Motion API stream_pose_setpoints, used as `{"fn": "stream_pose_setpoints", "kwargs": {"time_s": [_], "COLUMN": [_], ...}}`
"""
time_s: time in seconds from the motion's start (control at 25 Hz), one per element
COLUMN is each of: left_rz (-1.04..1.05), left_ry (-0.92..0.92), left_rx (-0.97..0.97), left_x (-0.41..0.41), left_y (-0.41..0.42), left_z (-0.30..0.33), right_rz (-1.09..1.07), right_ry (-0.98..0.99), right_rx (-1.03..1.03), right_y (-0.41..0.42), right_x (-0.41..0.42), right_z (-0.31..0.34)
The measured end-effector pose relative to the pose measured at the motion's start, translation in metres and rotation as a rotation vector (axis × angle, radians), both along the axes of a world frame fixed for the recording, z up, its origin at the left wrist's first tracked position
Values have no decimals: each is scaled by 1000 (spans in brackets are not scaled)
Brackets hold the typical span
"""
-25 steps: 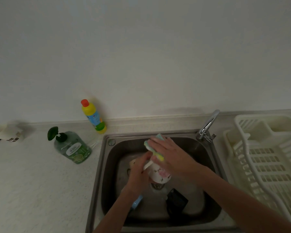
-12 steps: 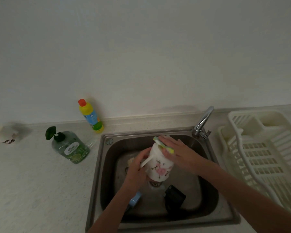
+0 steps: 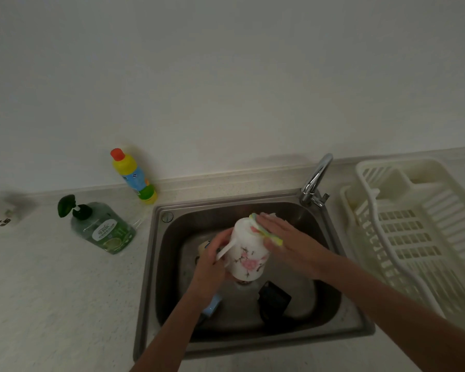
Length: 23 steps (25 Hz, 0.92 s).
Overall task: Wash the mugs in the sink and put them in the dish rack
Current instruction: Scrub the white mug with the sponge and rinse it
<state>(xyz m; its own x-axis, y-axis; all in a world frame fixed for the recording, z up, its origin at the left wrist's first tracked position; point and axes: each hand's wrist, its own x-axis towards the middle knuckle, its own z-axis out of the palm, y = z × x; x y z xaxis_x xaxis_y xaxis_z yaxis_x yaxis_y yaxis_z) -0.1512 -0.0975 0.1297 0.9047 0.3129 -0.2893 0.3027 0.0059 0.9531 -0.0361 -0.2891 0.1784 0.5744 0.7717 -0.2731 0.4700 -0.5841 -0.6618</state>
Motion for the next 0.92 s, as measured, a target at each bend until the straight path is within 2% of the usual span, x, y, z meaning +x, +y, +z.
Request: {"fn": "stream_pose_setpoints", "kwargs": {"time_s": [0.16,0.24,0.36,0.44,0.48,0.64,0.72,0.84,0.92], "left_rz": [-26,-72,-124,-78,-47,2,-24,-7,64], "left_ry": [-1,-12,-57,-35,-10,25,13,-8,-13], "left_rx": [63,177,325,236,188,116,134,65,-13], "left_x": [2,7,10,10,8,4,5,4,1], "left_y": [-14,-19,-21,-19,-18,-20,-27,-25,-15], "left_z": [0,-2,-3,1,2,0,2,10,16], "right_rz": [110,126,68,-39,-48,170,186,55,44], "right_ry": [-239,-290,-106,66,80,-182,-258,5,44], "right_rx": [2,-22,17,52,40,-14,6,28,35], "right_y": [3,8,1,-9,-13,-3,13,9,-6], "right_x": [-14,-1,12,13,10,-14,-8,15,15], "right_z": [0,6,10,8,7,5,10,17,14]}}
